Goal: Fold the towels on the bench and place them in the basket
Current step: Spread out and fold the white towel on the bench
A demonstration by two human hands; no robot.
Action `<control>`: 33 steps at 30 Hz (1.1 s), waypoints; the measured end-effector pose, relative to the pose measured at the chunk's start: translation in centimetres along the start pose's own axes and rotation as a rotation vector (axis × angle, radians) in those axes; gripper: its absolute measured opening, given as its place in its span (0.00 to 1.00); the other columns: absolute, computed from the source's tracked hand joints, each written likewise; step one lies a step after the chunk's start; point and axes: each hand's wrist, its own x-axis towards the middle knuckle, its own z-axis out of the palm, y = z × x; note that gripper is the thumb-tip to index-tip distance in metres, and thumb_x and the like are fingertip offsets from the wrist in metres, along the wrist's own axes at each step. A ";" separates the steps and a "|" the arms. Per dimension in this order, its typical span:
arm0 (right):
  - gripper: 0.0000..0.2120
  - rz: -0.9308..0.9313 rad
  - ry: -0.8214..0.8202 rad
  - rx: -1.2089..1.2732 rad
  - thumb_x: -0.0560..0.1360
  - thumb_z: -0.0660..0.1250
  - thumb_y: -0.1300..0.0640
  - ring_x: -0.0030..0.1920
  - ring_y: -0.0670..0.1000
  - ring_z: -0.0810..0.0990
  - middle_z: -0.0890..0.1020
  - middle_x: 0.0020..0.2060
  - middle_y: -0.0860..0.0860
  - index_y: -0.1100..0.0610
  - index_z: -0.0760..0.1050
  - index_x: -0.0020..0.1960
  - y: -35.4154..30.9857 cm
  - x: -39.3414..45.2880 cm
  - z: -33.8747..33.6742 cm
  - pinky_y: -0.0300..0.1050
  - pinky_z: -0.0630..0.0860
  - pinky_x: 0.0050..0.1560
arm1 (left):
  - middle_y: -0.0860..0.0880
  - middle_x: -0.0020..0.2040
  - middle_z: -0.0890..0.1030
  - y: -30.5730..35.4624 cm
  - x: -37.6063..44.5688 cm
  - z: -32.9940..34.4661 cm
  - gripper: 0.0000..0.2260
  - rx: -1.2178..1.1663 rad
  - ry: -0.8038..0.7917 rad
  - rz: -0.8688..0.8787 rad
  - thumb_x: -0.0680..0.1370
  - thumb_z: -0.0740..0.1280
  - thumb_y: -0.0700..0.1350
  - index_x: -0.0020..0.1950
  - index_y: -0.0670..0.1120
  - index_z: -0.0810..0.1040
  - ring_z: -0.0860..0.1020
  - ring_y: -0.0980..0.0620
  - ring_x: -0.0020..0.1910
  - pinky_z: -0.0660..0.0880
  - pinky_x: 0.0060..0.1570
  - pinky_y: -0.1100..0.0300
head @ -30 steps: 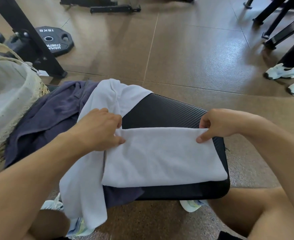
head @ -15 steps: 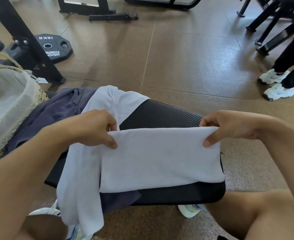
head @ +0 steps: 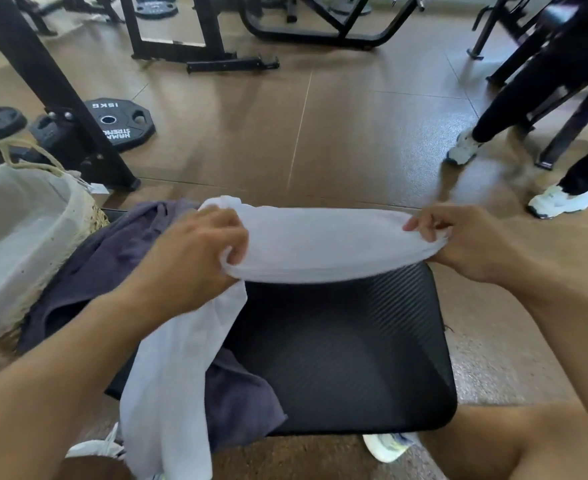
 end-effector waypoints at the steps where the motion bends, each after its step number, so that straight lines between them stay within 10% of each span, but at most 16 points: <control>1: 0.21 0.064 -0.139 -0.131 0.64 0.79 0.66 0.49 0.53 0.81 0.85 0.47 0.42 0.45 0.71 0.36 0.5 -0.2 0.1 0.46 0.76 0.50 | 0.54 0.40 0.74 0.6 -0.4 0.9 0.19 0.023 -0.114 0.045 0.66 0.77 0.45 0.37 0.55 0.66 0.73 0.49 0.40 0.68 0.42 0.55; 4: 0.18 0.221 -0.573 -0.431 0.62 0.80 0.59 0.47 0.52 0.80 0.82 0.45 0.46 0.41 0.74 0.34 0.5 -1.3 0.5 0.50 0.79 0.50 | 0.59 0.42 0.73 2.7 -1.8 3.6 0.21 0.091 -0.468 0.062 0.66 0.77 0.61 0.37 0.56 0.65 0.71 0.55 0.43 0.66 0.45 0.60; 12: 0.18 0.358 -0.780 -0.456 0.72 0.71 0.64 0.53 0.49 0.83 0.85 0.49 0.47 0.41 0.84 0.49 -0.6 -2.4 -1.0 0.48 0.79 0.58 | 0.62 0.51 0.73 4.4 -2.2 2.9 0.15 0.093 -0.675 -0.001 0.70 0.72 0.66 0.40 0.56 0.76 0.68 0.60 0.50 0.67 0.53 0.64; 16: 0.02 0.539 -0.559 -0.270 0.80 0.68 0.54 0.46 0.48 0.83 0.86 0.46 0.50 0.48 0.80 0.49 0.5 -1.9 -0.6 0.45 0.79 0.49 | 0.62 0.51 0.73 4.7 -1.9 2.8 0.15 0.131 -0.720 0.006 0.70 0.71 0.67 0.44 0.57 0.77 0.67 0.60 0.49 0.65 0.54 0.64; 22: 0.19 0.728 -0.466 -0.072 0.76 0.71 0.40 0.45 0.53 0.86 0.86 0.44 0.54 0.58 0.82 0.49 1.9 -0.9 0.6 0.52 0.84 0.50 | 0.60 0.63 0.75 5.9 -2.0 4.9 0.17 -0.026 -0.458 -0.054 0.78 0.61 0.65 0.62 0.59 0.74 0.73 0.56 0.65 0.69 0.64 0.60; 26: 0.19 0.731 -0.456 0.008 0.73 0.74 0.41 0.44 0.54 0.85 0.86 0.42 0.54 0.59 0.84 0.48 1.9 -0.5 1.2 0.51 0.84 0.48 | 0.54 0.82 0.55 7.0 -1.0 6.9 0.26 -0.040 -0.466 -0.137 0.84 0.55 0.60 0.81 0.55 0.59 0.50 0.54 0.82 0.48 0.78 0.59; 33: 0.15 0.715 -0.385 0.074 0.71 0.79 0.48 0.50 0.54 0.85 0.87 0.47 0.53 0.57 0.85 0.51 1.4 0.2 2.5 0.43 0.80 0.41 | 0.51 0.82 0.34 7.6 0.7 10.1 0.41 0.078 -0.546 -0.192 0.74 0.35 0.71 0.82 0.51 0.38 0.31 0.51 0.79 0.38 0.80 0.48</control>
